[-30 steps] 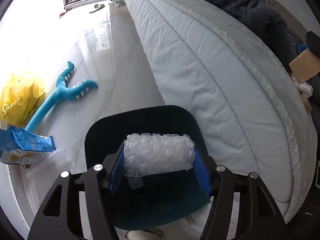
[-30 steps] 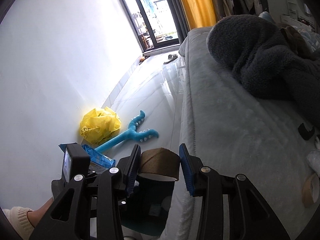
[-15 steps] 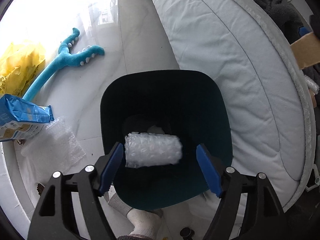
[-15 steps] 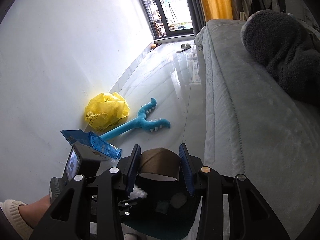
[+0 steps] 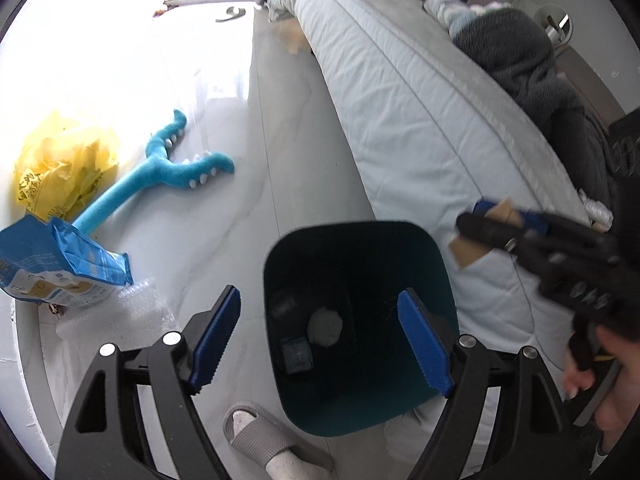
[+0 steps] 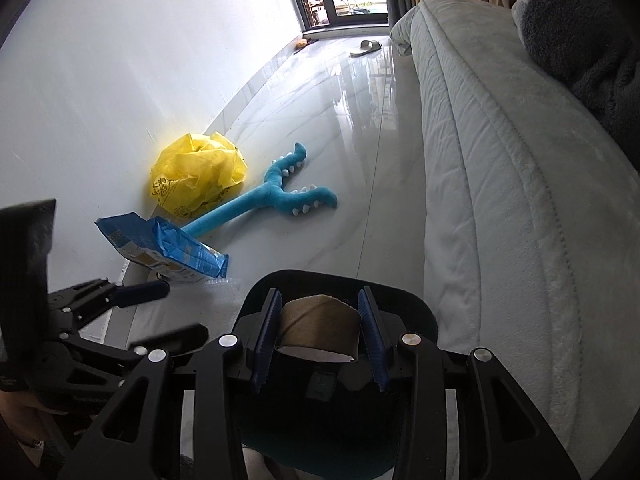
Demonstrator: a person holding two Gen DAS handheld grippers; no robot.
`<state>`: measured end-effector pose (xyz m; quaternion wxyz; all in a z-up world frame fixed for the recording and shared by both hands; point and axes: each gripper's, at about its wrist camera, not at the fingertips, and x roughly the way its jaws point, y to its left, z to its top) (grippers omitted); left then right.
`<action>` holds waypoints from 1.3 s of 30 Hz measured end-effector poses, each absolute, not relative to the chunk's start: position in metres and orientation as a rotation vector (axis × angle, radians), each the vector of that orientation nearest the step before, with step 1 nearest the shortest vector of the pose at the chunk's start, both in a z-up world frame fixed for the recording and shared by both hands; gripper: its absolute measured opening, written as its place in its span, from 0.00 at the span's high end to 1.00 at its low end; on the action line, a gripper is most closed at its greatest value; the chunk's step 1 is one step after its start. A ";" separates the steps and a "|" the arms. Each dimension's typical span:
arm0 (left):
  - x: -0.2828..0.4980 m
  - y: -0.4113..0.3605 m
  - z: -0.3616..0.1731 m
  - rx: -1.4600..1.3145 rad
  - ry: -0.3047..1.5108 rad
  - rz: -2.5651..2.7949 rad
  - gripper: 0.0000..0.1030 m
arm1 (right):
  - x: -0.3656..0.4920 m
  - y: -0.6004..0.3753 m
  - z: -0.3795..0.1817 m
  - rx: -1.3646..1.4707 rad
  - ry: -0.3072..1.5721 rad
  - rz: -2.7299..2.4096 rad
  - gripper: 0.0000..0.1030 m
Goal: Collect trash
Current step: 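Open the right tool dropping the cardboard tube into the bin while the left tool returns to the bed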
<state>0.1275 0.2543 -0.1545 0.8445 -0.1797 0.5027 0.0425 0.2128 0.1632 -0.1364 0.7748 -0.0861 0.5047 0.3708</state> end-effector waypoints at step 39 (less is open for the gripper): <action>0.159 0.176 -0.007 -0.210 0.521 0.018 0.19 | 0.218 0.123 -0.130 -0.243 1.121 0.839 0.37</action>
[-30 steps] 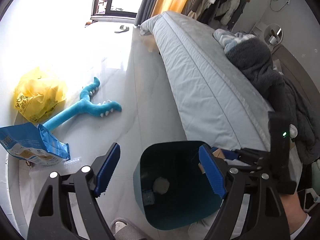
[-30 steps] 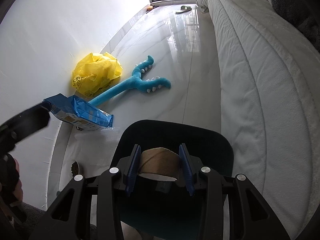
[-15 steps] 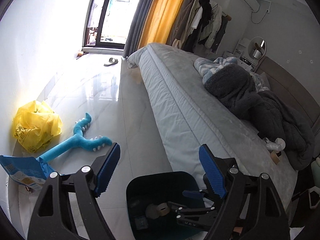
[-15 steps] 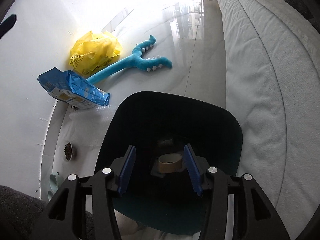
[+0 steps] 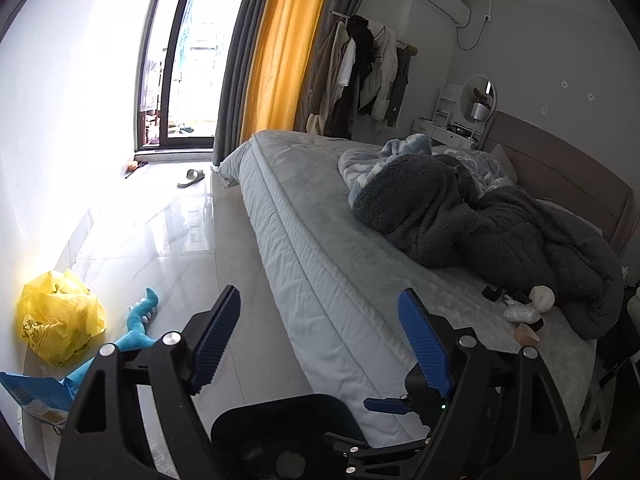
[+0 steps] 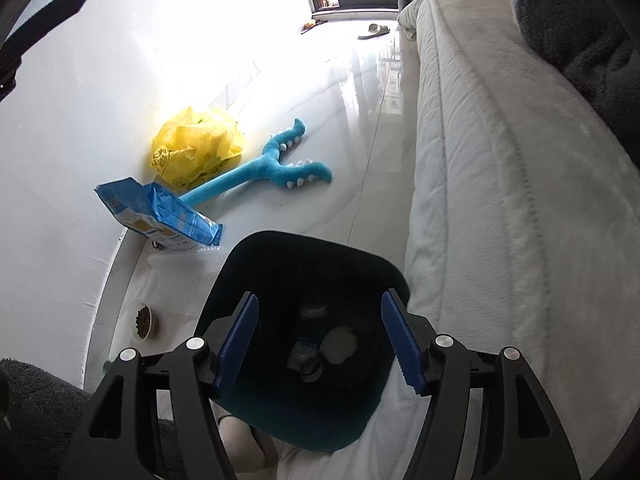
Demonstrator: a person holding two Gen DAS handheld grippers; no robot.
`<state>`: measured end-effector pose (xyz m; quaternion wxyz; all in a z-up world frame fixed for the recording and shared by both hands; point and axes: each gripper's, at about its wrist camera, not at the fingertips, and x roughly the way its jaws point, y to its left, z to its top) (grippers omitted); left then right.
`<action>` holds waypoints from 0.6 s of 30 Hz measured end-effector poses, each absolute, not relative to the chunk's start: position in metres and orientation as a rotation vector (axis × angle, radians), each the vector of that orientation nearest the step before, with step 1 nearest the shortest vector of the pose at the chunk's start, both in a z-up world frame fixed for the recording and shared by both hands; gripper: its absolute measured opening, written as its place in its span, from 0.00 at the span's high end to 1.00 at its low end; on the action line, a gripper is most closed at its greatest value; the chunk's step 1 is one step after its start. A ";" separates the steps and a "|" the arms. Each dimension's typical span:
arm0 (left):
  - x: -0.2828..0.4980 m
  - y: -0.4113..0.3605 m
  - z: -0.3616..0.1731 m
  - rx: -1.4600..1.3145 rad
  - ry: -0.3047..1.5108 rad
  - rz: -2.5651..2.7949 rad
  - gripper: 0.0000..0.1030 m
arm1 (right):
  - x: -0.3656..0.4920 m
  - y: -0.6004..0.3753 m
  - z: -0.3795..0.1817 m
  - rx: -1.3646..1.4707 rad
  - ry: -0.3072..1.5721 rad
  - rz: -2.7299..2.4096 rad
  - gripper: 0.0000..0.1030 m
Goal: Collect trash
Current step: 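Open the right tool dropping the cardboard tube into the bin while the left tool returns to the bed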
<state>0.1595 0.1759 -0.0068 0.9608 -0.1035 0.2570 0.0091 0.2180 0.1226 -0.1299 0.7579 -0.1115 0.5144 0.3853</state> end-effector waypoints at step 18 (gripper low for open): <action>0.202 0.110 -0.014 -0.178 0.518 -0.027 0.16 | 0.266 0.005 -0.058 -0.169 0.878 0.717 0.33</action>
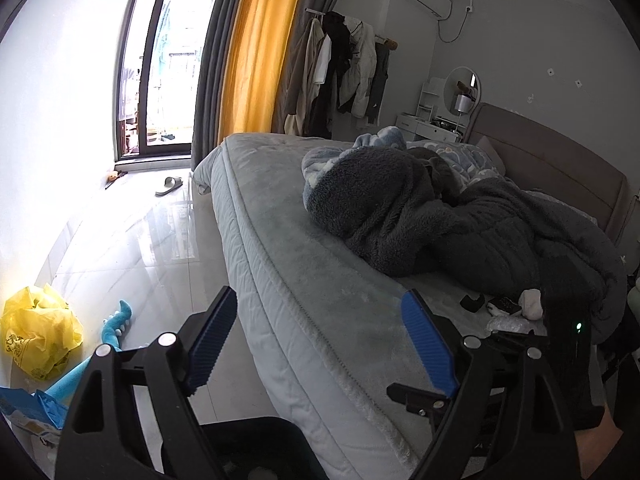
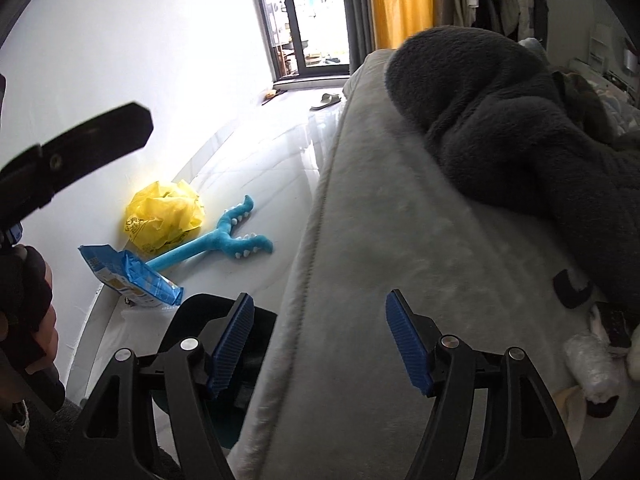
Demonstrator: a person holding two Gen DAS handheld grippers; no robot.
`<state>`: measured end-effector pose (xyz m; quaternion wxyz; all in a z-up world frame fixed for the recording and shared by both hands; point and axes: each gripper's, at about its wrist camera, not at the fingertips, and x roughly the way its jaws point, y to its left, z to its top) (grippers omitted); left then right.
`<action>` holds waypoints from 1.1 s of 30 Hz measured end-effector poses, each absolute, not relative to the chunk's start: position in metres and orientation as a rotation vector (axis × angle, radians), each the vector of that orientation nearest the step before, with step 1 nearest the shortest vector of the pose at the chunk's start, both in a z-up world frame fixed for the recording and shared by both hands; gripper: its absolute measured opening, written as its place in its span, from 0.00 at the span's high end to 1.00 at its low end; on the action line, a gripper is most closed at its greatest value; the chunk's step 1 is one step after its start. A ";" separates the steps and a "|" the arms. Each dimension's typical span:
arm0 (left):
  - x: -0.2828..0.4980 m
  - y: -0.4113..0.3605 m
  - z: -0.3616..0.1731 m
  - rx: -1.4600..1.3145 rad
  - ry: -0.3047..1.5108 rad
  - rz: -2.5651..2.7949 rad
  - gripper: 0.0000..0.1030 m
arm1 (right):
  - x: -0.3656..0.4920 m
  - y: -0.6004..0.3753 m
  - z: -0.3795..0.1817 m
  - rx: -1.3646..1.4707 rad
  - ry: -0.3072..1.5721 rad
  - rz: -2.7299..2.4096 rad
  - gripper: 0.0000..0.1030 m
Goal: Collect trash
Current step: 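Open the right tool dropping the cardboard tube into the bin while the left tool returns to the bed, then grasp the small clear bubble-wrap piece on the bed with the right tool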
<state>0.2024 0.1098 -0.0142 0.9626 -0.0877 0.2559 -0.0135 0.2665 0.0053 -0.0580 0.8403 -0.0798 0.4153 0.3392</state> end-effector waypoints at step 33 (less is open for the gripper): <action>0.263 -0.015 -0.061 -0.025 0.677 -0.343 0.14 | 0.326 -0.144 -0.071 -0.096 0.938 0.436 0.47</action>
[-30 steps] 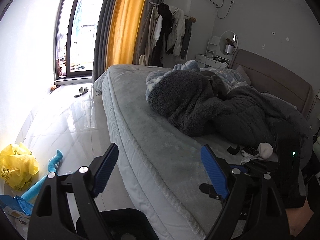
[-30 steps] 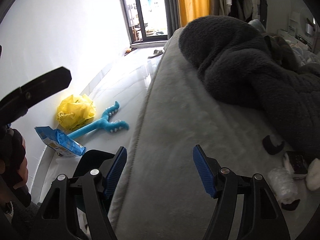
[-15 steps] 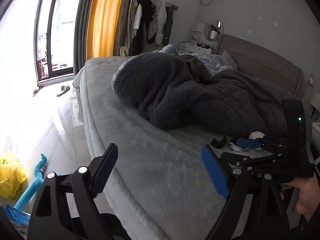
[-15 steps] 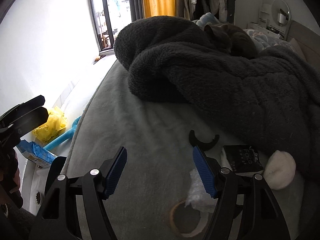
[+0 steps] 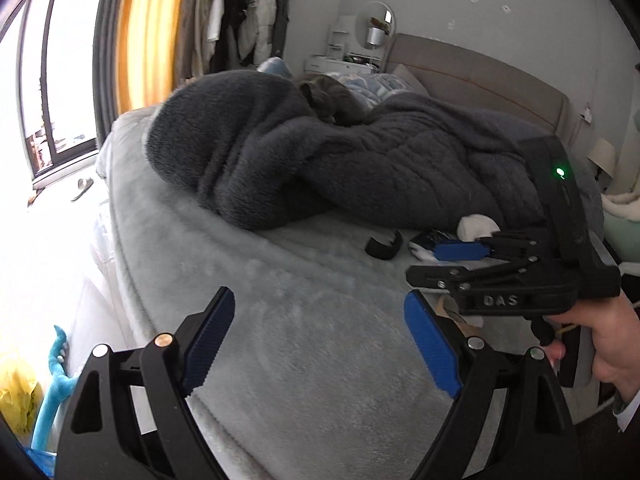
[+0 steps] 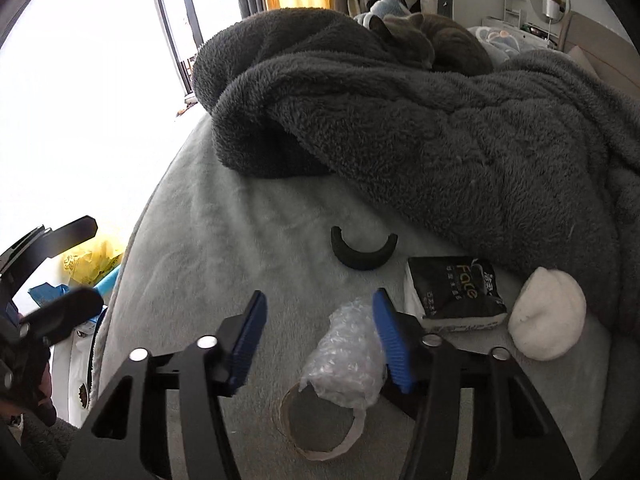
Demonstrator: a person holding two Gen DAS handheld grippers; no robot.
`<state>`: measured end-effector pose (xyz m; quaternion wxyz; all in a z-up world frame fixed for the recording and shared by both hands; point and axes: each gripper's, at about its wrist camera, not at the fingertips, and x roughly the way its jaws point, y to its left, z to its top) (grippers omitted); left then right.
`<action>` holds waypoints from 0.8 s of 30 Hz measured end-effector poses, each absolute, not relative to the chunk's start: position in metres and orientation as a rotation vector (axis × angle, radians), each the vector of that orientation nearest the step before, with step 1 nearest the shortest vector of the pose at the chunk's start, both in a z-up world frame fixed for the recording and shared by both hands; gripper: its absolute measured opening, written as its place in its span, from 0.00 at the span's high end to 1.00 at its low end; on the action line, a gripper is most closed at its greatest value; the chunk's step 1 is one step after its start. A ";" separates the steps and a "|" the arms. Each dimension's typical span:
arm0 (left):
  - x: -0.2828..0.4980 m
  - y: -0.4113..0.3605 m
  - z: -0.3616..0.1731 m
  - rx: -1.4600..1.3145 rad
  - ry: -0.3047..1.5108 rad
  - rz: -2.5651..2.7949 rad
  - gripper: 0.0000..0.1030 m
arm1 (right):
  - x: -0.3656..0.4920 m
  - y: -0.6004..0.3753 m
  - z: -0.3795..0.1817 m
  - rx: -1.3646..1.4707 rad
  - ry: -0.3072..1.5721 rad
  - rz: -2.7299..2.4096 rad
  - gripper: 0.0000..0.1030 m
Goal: Collect trash
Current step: 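Grasp the small clear bubble-wrap piece on the bed with the right tool, then grasp the brown cardboard tape core with the left tool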
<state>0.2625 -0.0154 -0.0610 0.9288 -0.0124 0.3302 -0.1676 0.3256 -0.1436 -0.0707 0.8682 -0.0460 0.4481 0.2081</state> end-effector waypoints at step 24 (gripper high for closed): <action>0.263 -0.105 -0.081 0.052 0.746 -0.615 0.14 | 0.321 -0.200 -0.076 -0.021 0.927 0.408 0.71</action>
